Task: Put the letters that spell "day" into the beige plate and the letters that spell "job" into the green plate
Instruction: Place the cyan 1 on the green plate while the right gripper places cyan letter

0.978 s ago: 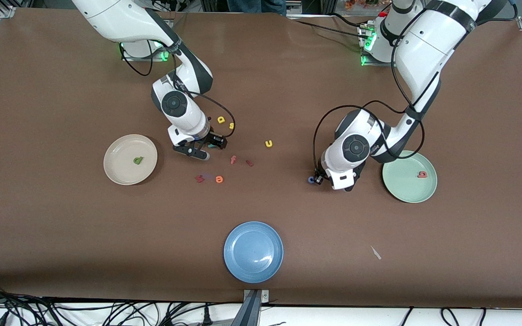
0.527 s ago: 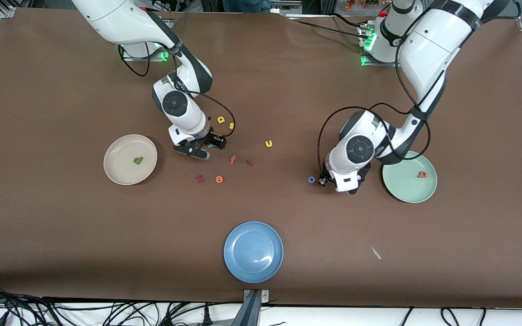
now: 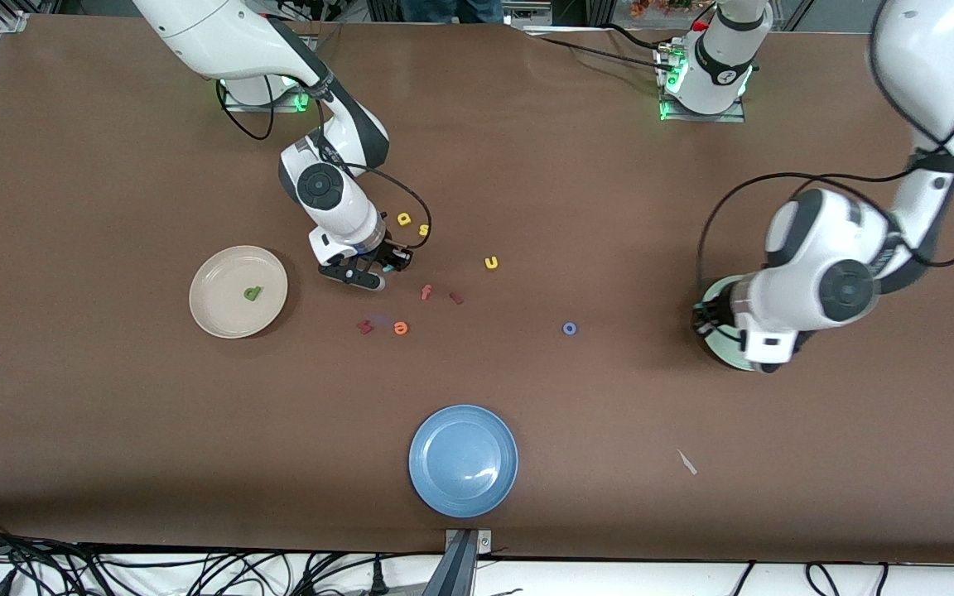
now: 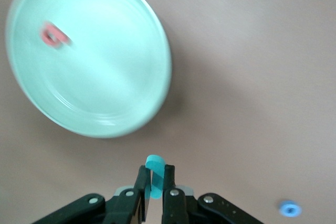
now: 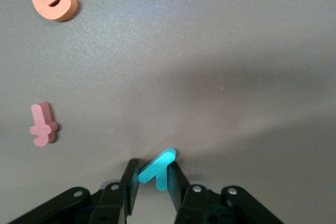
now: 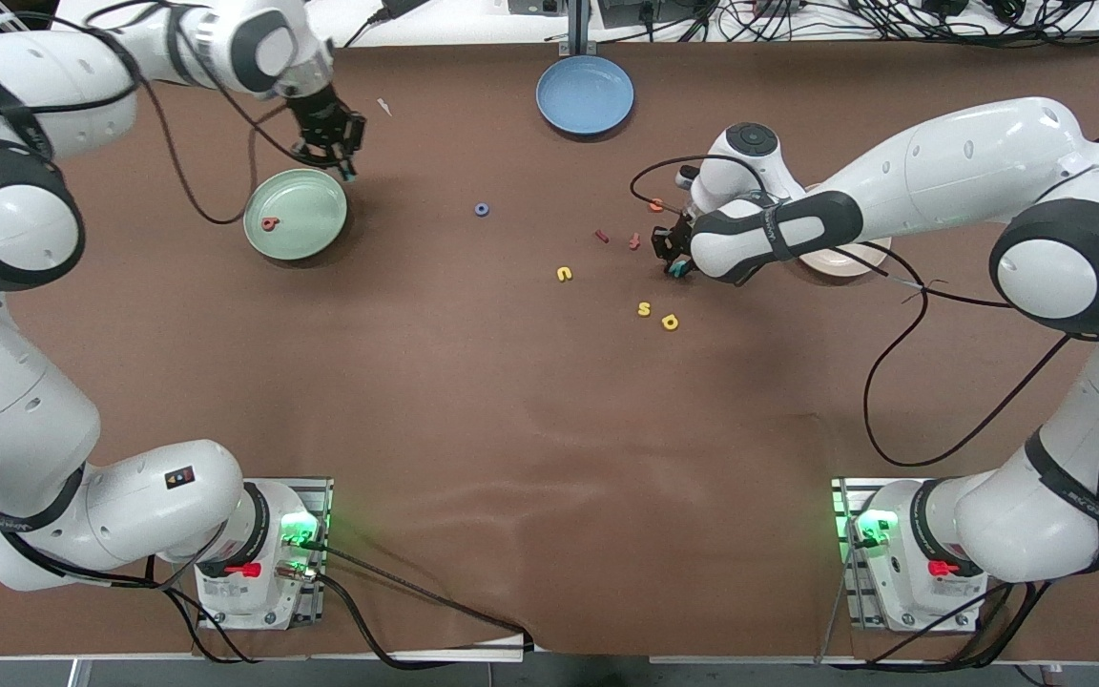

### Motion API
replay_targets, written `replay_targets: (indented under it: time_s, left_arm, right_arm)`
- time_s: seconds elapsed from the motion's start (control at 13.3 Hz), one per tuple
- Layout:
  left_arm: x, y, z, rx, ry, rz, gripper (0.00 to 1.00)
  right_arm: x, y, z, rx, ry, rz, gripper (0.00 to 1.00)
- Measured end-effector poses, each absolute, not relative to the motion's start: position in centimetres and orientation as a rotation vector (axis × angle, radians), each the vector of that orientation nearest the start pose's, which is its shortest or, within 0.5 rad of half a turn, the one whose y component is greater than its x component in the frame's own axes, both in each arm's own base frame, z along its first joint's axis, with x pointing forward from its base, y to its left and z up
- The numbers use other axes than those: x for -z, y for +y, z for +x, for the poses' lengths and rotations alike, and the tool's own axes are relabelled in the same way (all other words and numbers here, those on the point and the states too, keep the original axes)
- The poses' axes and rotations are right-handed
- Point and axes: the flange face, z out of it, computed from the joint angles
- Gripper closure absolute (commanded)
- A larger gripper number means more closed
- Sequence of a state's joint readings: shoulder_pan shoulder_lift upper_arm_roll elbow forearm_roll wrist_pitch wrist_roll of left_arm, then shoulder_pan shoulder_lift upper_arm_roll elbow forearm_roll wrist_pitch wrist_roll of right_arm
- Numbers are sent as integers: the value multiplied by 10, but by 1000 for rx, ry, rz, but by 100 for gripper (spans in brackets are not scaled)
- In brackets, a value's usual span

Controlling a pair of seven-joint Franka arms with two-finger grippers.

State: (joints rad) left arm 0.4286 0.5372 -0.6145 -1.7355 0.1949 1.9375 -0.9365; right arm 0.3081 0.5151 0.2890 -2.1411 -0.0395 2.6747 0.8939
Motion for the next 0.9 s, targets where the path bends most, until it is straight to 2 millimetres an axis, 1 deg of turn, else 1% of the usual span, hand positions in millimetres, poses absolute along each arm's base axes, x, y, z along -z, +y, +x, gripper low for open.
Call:
replay_targets:
  time_s: [0.15,0.23,0.3,0.38,0.45,0.53,0.6,0.68,0.75,0.9]
  left_arm:
    - [-291,-23,627,-447,-927,-2974,100]
    - [-282,-8,623,-455,-857,-2978,100]
    - [-271,5,620,-464,-799,-2970,100]
    - [-258,16,617,-480,-752,-2961,97]
    - [-244,25,614,-502,-711,-2958,95]
    - [-230,32,613,-520,-681,-2956,85]
    - [-220,37,611,-535,-667,-2955,64]
    - [-212,40,610,-546,-663,-2957,16]
    - [-210,42,610,-550,-664,-2960,0]
    - [-212,40,612,-541,-662,-2965,0]
  right_arm:
    - [-178,325,473,-74,434,-2998,77]
    - [-184,322,476,-82,418,-3015,77]
    - [-194,318,480,-96,385,-3039,77]
    - [-208,310,486,-106,343,-3064,77]
    - [-224,298,492,-111,298,-3086,77]
    - [-238,281,500,-123,250,-3108,77]
    - [-250,261,507,-138,203,-3126,77]
    - [-260,237,516,-150,149,-3141,76]
    - [-268,211,525,-165,92,-3153,76]
    - [-279,150,541,-190,-22,-3165,74]
